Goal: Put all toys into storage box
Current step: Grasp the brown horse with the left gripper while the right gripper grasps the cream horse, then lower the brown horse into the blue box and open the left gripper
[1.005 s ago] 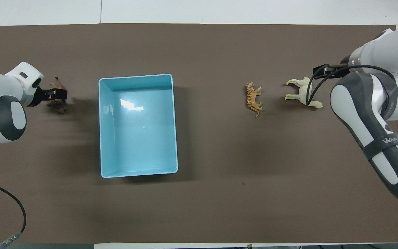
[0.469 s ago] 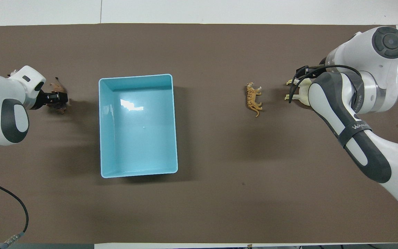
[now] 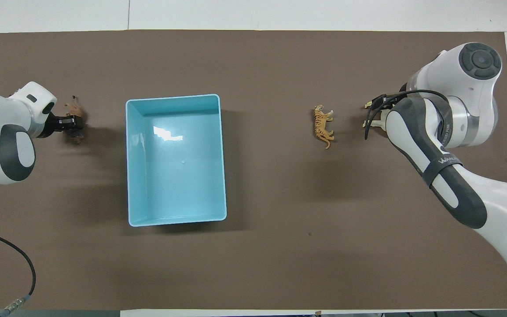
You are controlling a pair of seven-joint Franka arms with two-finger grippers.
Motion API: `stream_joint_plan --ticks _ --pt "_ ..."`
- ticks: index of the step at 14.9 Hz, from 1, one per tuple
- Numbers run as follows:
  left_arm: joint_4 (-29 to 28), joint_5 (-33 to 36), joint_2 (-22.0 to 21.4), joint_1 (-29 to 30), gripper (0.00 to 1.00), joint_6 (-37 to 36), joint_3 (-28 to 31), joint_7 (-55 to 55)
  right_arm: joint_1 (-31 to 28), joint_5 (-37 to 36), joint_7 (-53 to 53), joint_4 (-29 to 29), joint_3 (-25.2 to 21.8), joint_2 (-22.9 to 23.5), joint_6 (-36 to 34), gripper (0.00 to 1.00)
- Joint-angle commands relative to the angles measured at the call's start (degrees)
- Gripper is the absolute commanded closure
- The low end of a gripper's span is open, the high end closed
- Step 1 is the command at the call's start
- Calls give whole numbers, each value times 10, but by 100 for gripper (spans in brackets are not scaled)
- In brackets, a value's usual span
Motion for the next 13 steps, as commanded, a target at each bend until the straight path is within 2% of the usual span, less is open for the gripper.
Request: stream_joint_plan --ticks 1,4,6,7,8,9,12,13 --pt "61 0 -16 -14 67 -104 -2 -54 -3 1 -39 -18 3 -10 0 0" --pt "119 0 -75 -66 67 -262 -5 -154 -3 1 -45 -31 3 -10 7 0" --pt "172 0 -85 -123 67 -348 -6 -250 -3 1 -52 -41 3 -5 33 0" --pt "184 1 -90 -154 67 -375 -6 -294 -2 1 -52 -45 3 -6 39 0" --pt "181 1 -99 -185 66 -381 -7 -337 -2 1 -52 -46 3 -6 39 7" --pt "175 1 -102 -214 66 -379 -7 -381 -2 1 -51 -47 2 -6 40 21" --pt "119 1 -120 -264 66 -321 -8 -446 -4 1 -53 -53 3 -8 44 48" --pt "83 1 -131 -270 66 -287 -8 -446 -3 1 -51 -54 3 -8 44 80"
